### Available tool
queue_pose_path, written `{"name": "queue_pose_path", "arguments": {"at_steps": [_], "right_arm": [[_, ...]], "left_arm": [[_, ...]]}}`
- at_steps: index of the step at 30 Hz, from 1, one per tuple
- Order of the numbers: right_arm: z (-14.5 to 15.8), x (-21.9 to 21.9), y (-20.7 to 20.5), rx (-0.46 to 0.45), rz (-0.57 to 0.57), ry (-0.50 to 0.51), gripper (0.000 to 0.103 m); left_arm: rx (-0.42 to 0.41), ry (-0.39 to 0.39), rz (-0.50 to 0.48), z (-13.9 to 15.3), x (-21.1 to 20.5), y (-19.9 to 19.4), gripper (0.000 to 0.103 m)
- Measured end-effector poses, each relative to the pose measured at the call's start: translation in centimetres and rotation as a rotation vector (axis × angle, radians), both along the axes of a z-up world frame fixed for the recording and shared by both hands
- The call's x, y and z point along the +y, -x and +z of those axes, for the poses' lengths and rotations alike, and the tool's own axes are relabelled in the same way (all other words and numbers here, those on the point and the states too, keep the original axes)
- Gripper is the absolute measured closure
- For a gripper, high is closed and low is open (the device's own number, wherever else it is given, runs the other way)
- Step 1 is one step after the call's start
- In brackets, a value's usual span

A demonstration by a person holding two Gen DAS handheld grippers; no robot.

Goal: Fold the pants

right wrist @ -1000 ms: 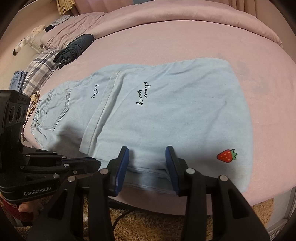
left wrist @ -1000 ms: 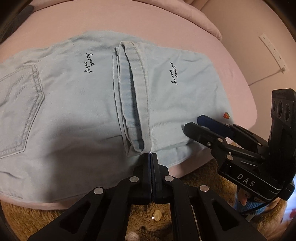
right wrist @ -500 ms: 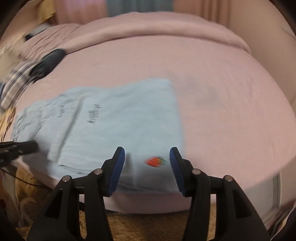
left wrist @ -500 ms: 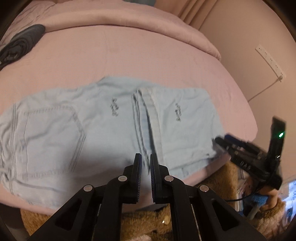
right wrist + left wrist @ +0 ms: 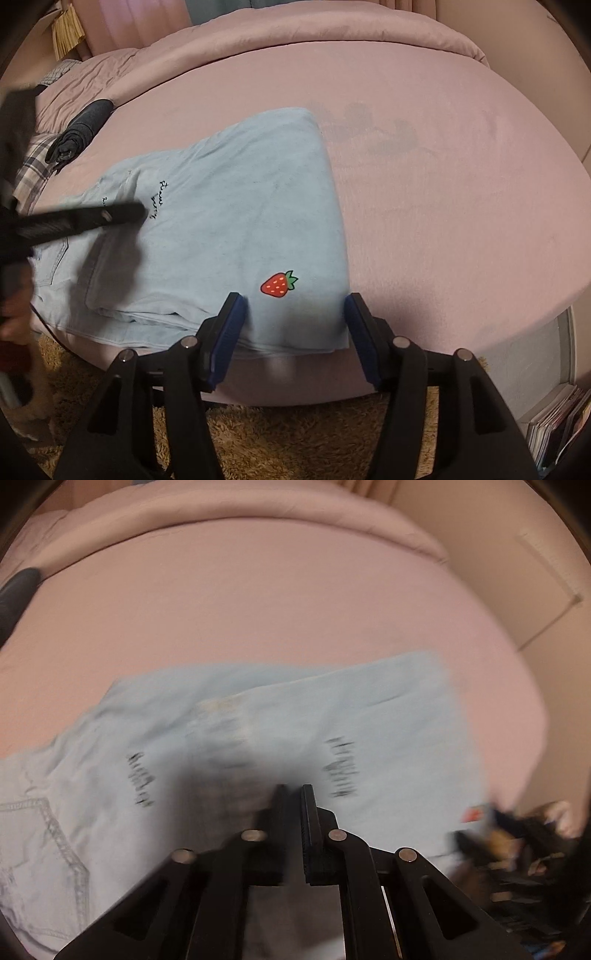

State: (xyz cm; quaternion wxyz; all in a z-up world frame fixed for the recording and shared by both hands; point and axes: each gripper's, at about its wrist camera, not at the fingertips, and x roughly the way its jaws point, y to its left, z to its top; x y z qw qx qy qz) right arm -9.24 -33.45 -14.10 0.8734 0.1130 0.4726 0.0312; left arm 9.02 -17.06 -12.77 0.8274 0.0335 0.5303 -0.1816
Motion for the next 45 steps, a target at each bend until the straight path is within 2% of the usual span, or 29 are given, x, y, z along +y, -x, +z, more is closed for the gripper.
{"name": "queue_pose_path", "arguments": {"at_steps": [2,7,12,22,28,32,34,39,41,43,44,45], "right_arm": [[-0.3,0.0,0.0,0.008,-0.003,-0.017,0.044],[-0.2,0.2,0.0,0.009,0.004,-0.015,0.043],[-0.2,-0.1,0.0,0.006,0.006,-0.016,0.043],[-0.1,0.4,-0.3,0.01,0.003,-0.001,0.043],[0.3,0.7,-0.4,0.01,0.009,0.026,0.043],[1.9,1.7,-0.3,0.0,0.023,0.085,0.043],[3.2,2.5,-0.1,-0.038,0.046,0.117,0.043],[5.2,5.8,-1.0,-0.099,0.162,0.087,0.044],[5.4,8.1,-1.6,-0.115,0.212,0.129,0.044],[5.1,9.8,-2.4,-0.118,0.258,0.122,0.044],[4.6,10.8,-3.0,-0.094,0.279,0.108,0.045],[4.2,11.8,-3.6,-0.069,0.297,0.099,0.045]], "left_arm": [[0.009,0.04,0.008,-0.1,1.1,-0.1,0.097],[0.015,0.062,0.032,-0.1,3.1,0.2,0.097],[-0.008,0.036,0.03,0.0,3.4,1.3,0.097],[0.002,0.068,0.051,0.1,6.3,4.9,0.097],[0.0,0.062,0.071,0.4,8.0,7.0,0.097],[0.018,0.053,0.09,0.9,9.4,7.7,0.097],[0.013,0.071,0.12,1.5,10.8,8.3,0.097],[-0.009,0.108,0.226,3.0,15.7,9.4,0.097],[-0.034,0.098,0.284,3.6,17.8,9.6,0.089],[-0.056,0.105,0.358,4.1,20.7,10.2,0.079],[-0.06,0.107,0.388,4.2,21.7,10.3,0.074],[-0.064,0.112,0.433,4.4,23.3,10.5,0.074]]}}
